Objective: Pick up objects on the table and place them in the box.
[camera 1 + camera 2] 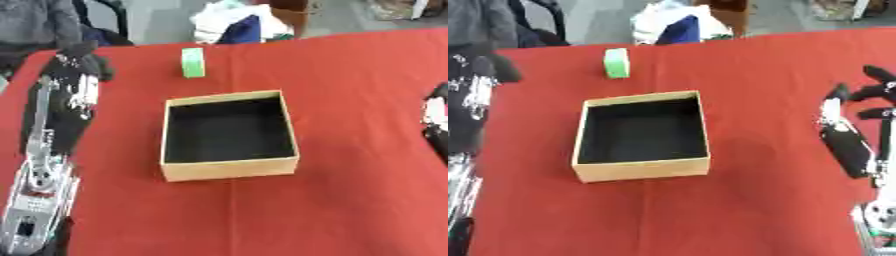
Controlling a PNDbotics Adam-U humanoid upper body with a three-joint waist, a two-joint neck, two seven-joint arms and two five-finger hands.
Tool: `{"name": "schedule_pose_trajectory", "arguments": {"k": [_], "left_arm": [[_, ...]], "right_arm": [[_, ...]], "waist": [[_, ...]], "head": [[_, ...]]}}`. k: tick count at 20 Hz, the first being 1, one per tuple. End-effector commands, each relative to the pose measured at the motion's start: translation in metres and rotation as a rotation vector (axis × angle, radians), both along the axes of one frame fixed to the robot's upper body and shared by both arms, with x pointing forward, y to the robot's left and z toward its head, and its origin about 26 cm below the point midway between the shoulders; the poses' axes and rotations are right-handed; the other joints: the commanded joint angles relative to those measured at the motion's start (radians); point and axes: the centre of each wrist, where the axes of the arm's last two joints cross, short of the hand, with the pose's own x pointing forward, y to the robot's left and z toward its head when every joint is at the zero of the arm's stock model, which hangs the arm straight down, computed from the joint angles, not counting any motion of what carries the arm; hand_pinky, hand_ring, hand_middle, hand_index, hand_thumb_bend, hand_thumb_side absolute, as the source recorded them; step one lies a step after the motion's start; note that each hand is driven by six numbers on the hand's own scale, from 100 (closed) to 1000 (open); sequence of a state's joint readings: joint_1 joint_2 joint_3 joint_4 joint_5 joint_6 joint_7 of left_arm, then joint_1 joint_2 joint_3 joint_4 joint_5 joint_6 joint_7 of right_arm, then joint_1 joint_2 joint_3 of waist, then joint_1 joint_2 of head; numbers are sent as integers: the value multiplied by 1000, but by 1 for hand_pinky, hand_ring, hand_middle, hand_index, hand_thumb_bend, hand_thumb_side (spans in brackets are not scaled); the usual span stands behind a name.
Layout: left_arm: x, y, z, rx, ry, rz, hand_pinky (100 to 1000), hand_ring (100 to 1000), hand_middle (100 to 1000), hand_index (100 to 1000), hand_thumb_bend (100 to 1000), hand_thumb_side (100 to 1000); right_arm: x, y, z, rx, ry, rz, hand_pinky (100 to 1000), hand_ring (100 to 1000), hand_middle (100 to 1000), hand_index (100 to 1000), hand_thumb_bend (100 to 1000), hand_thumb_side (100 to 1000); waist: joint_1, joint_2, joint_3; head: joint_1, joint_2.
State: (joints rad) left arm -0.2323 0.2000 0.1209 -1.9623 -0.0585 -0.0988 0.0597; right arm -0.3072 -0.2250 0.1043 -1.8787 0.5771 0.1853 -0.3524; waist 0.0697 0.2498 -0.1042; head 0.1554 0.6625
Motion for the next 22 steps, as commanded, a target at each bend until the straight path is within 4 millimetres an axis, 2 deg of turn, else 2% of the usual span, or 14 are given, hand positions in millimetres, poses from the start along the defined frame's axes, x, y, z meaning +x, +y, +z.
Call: {"name": "schedule_pose_trajectory", "arguments": {"k": [1,6,9,12,17,20,22], "left_arm": [[-2,0,9,14,-32,-6,665,614,579,781,121,543],[-2,0,13,17,-47,-4,665,616,581,781,122,538],[0,0,26,47,-90,-13,669,620,585,781,134,507],[7,2,65,84,-244,-17,675,627,593,783,164,459],[6,1,154,43,-590,-9,686,644,609,782,249,367],[2,4,200,7,-702,12,690,652,617,786,276,346],[9,12,229,-23,-727,57,688,654,618,786,278,348]], "right_arm": [[0,-3,6,-8,-22,-3,545,752,514,836,100,547],[0,-4,6,-7,-21,-4,544,752,513,835,100,553],[-1,-4,4,-7,-15,-5,544,752,512,834,100,555],[-1,-5,3,-9,-10,-5,544,752,512,834,100,555],[-1,-3,-1,-15,8,9,545,752,512,834,100,553],[-1,-2,-3,-15,17,21,545,752,512,834,100,553],[-1,0,-4,-14,24,29,545,752,512,834,100,553]], "waist": [[-1,-17,-2],[0,-16,-2],[0,-19,-3],[1,-26,-4],[-4,-42,-14],[-8,-47,-25],[-10,-49,-33]], "head": [[-1,-8],[0,-7],[-1,-3],[1,2],[8,6],[16,10],[20,13]]}}
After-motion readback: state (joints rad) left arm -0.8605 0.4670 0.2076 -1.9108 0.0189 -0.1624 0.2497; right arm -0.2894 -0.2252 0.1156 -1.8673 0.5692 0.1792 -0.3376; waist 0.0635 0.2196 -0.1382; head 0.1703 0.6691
